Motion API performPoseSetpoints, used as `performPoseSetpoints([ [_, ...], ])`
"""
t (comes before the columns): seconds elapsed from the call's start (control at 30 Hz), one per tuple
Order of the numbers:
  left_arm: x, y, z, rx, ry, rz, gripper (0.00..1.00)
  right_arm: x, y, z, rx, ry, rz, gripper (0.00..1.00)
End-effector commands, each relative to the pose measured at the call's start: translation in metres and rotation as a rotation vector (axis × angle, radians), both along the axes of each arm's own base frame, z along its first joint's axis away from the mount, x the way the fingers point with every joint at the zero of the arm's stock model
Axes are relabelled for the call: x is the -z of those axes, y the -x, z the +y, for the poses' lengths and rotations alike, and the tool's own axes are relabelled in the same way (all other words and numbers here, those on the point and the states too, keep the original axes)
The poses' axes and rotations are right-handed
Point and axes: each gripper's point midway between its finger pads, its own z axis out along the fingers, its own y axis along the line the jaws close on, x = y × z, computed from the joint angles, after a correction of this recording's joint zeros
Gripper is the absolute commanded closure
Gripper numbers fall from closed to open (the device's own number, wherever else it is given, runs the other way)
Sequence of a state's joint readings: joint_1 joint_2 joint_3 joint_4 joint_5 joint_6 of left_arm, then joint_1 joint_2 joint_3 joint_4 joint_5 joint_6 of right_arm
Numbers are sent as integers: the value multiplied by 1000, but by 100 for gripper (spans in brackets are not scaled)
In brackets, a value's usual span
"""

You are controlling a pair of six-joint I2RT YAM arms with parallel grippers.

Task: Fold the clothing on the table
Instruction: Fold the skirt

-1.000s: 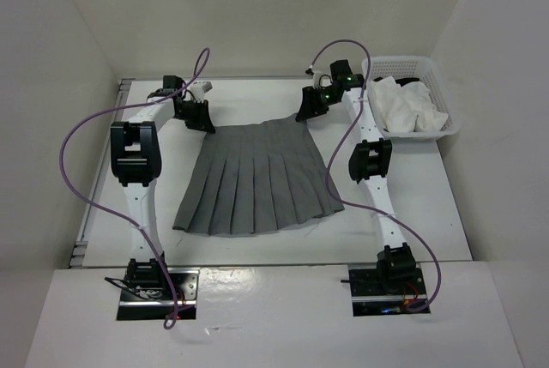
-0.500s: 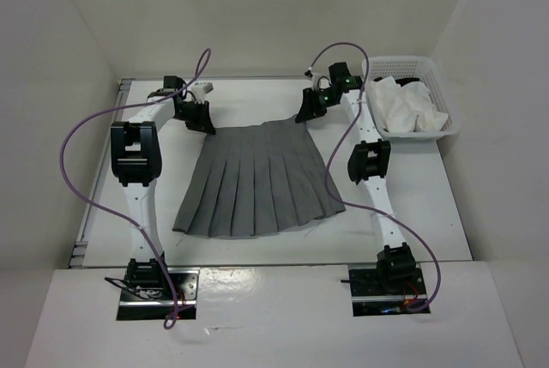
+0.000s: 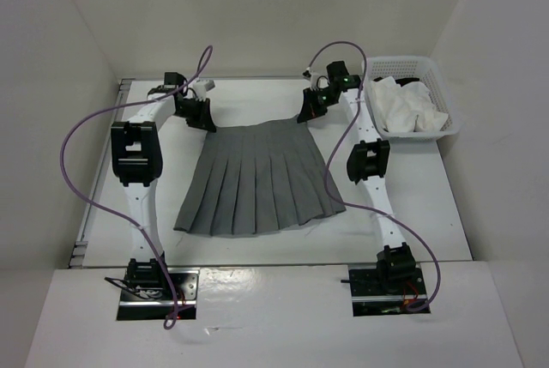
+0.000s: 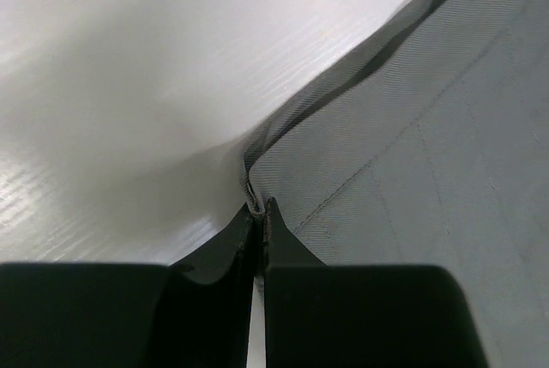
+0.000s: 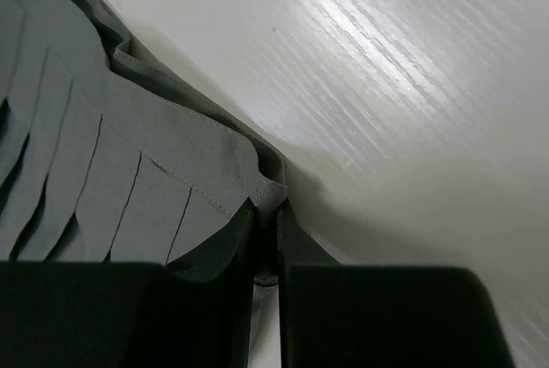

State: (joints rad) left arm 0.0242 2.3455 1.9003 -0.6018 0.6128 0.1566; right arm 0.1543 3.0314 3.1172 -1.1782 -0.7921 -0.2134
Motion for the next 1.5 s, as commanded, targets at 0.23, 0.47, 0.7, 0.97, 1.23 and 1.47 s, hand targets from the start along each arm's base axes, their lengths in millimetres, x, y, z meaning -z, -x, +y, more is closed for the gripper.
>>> performPoseSetpoints([
  [0.23, -134, -13, -12, 53, -61, -309, 100, -141, -17, -25, 102, 281, -361, 100],
  [0.47, -139, 11, -18, 35, -144, -345, 100, -198, 4, -17, 117, 316, -441, 100],
  [0.7, -138, 24, -15, 36, -156, -354, 100, -205, 24, -4, 119, 430, -437, 100],
  [0.97, -125, 33, -15, 38, -157, -334, 100, -185, 24, -21, 217, 567, -376, 100],
  [1.23, -123, 35, -15, 45, -133, -343, 100, -236, 51, -8, 292, 564, -479, 100],
  [1.47, -121, 43, -9, 38, -146, -344, 100, -193, 86, -4, 311, 623, -575, 100],
])
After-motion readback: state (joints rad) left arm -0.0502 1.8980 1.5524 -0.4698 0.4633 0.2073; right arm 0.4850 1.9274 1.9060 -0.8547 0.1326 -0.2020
